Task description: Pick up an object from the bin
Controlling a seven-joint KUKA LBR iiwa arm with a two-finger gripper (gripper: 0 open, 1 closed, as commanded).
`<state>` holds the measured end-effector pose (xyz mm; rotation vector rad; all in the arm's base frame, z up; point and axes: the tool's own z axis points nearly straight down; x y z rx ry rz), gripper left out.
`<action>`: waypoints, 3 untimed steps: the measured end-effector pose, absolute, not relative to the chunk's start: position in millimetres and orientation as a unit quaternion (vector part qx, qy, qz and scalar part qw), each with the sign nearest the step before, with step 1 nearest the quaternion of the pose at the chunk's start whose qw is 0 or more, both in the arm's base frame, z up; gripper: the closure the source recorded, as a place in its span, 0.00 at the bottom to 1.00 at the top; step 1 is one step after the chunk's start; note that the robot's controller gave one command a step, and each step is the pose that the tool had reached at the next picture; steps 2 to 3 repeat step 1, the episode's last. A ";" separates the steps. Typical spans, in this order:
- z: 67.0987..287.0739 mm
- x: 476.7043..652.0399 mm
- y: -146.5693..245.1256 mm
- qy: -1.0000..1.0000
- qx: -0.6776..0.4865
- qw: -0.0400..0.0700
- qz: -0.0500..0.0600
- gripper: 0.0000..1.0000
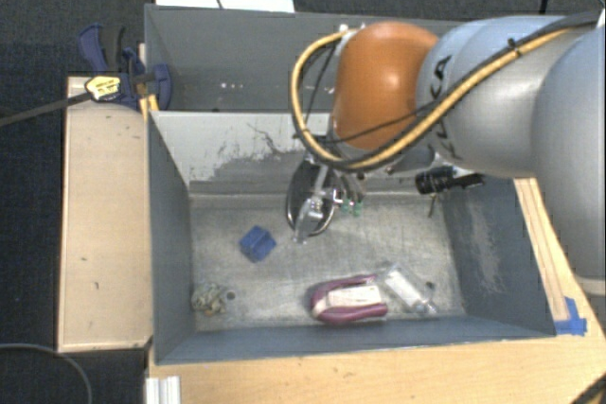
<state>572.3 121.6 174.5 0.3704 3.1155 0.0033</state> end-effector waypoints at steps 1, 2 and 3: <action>250.9 574.4 122.7 0.992 0.129 0.004 0.002 1.00; 250.9 574.4 122.7 0.992 0.129 0.004 0.002 1.00; 250.9 574.4 122.7 0.992 0.129 0.004 0.002 1.00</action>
Offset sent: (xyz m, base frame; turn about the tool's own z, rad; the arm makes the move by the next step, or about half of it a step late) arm 0.0004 0.0007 0.0713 0.0260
